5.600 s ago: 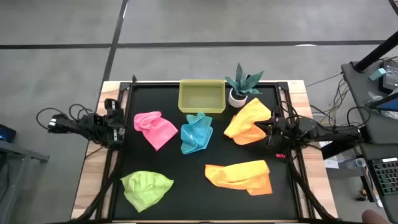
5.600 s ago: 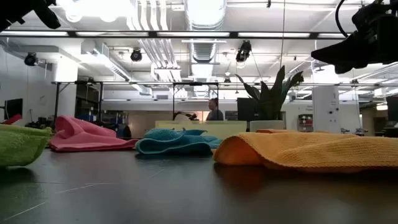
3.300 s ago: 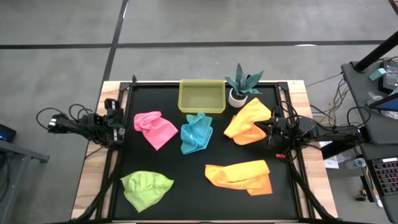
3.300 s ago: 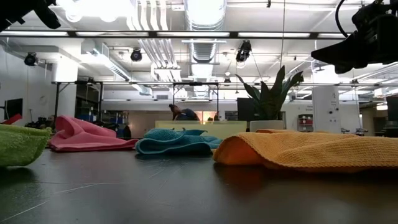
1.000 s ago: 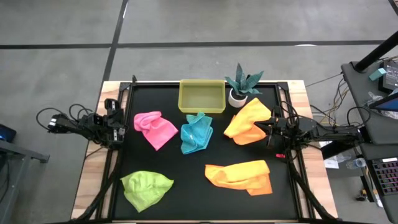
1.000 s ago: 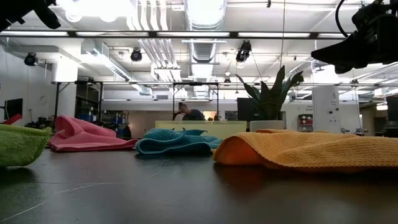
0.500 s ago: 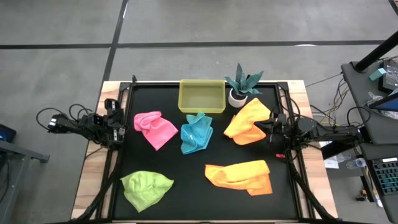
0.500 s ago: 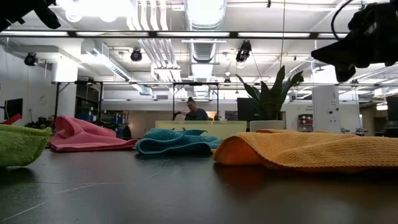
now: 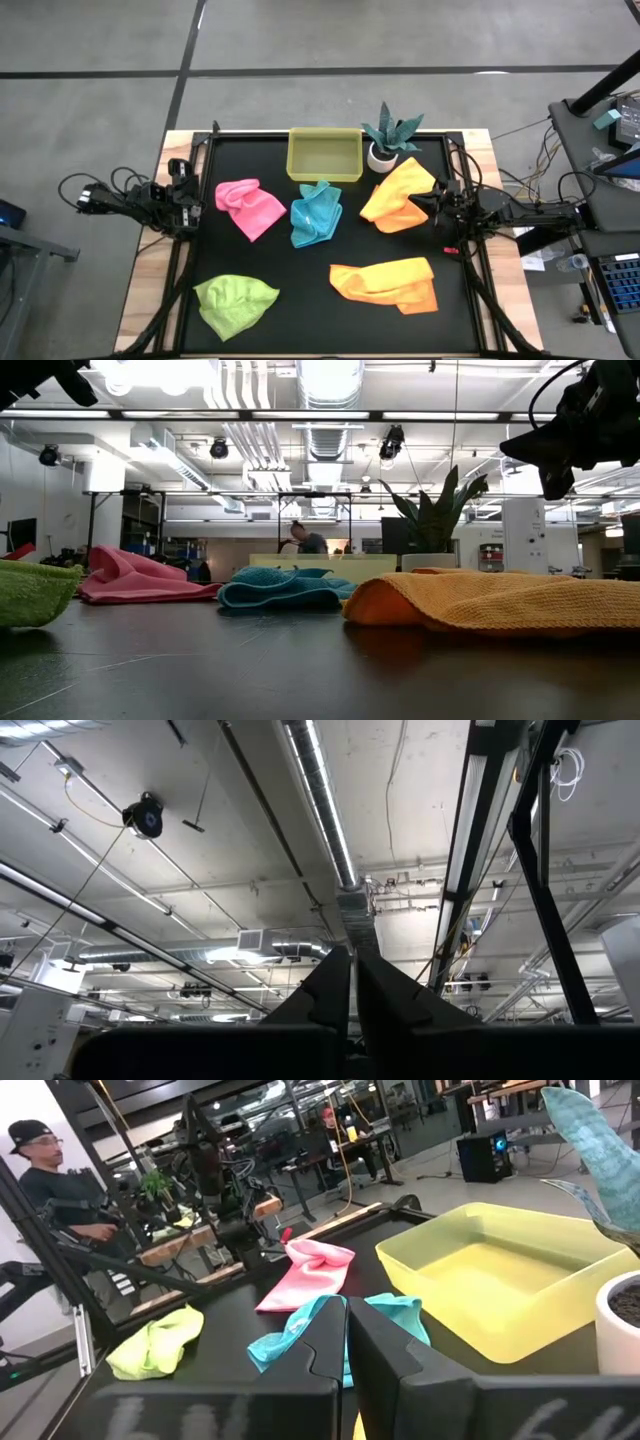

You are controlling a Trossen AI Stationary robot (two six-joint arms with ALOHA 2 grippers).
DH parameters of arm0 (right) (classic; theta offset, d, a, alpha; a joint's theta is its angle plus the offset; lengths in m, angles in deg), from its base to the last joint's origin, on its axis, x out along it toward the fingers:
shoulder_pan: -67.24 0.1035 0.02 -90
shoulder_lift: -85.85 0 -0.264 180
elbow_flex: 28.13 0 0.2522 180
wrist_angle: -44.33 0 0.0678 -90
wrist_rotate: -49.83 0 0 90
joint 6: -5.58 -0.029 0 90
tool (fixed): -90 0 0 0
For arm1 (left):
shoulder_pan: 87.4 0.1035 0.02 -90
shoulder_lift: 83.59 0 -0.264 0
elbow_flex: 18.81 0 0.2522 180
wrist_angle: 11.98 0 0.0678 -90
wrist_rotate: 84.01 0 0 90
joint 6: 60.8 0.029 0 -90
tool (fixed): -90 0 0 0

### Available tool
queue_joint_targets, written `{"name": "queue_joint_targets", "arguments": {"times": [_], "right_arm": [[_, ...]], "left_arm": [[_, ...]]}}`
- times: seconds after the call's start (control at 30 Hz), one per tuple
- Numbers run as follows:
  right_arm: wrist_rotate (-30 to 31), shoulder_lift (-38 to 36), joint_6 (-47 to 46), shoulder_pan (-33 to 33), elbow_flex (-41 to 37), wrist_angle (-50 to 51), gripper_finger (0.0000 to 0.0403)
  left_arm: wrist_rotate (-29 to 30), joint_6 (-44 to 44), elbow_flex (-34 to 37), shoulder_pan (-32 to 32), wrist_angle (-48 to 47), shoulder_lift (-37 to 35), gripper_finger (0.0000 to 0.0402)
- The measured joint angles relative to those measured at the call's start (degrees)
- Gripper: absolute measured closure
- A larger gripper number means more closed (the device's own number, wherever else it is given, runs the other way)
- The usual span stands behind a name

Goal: Fold microfiber towels
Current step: Fold the top orange microfiber cloth

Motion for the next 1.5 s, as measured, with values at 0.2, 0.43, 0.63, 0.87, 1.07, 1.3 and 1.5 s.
{"name": "queue_joint_targets", "arguments": {"times": [0.2, 0.43, 0.63, 0.87, 1.07, 1.3, 1.5], "right_arm": [[0.0, 0.0, 0.1, 0.0, 0.0, 0.0, 0.0394], [1.0, 0.0, 4.0, 0.0, 0.0, -0.3, 0.0394], [1.0, 0.0, 10.4, 0.0, 0.0, -3.2, 0.0394], [2.6, 0.0, 13.0, 0.0, 0.0, -7.1, 0.0394], [3.0, 0.0, 16.1, 0.0, 0.0, -10.0, 0.0394], [3.0, 0.0, 18.7, 0.0, 0.0, -10.7, 0.0394], [3.0, 0.1, 18.6, 0.0, 0.0, -10.7, 0.0394]], "left_arm": [[0.0, 0.0, 0.0, 0.0, 0.0, 0.0, 0.0395], [0.0, 0.0, 0.0, 0.0, 0.0, 0.0, 0.0395], [0.0, 0.0, 0.0, 0.0, 0.0, 0.0, 0.0395], [0.2, -12.4, 0.0, 0.0, 0.7, 0.0, 0.0395], [-4.5, -10.6, -0.2, 0.2, -9.3, 1.7, 0.0395], [-3.1, -12.5, -1.7, 0.2, -8.3, 10.2, 0.0395], [-5.0, -11.7, -4.4, 0.3, 0.5, 19.6, 0.0395]]}}
